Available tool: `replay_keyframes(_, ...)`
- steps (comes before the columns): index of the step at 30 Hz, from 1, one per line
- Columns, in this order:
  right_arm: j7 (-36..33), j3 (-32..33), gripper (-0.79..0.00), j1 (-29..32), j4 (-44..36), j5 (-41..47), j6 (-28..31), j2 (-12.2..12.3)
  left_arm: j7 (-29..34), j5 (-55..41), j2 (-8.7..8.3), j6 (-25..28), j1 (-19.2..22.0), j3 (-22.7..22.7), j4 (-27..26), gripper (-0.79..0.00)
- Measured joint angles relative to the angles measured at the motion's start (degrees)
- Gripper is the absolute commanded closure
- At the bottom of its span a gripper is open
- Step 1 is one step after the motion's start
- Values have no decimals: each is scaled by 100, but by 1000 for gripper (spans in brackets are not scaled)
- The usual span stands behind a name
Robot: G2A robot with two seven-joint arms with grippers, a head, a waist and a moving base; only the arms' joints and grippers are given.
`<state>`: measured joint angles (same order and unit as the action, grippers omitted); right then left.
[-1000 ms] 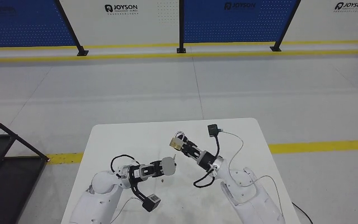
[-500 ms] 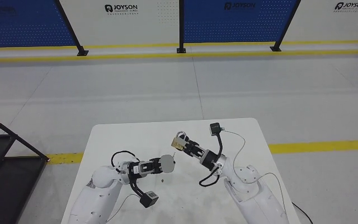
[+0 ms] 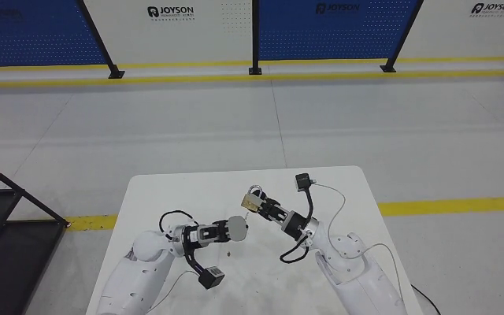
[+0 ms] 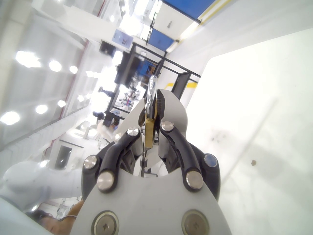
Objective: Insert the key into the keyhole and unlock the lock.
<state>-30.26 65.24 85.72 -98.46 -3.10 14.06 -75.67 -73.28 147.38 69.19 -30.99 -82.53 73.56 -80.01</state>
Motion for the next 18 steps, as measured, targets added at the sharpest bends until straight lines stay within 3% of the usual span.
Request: replay_keyframes(18, 0, 0, 0, 0, 0, 0, 0, 0, 89, -142, -96, 127, 198, -211, 163, 0)
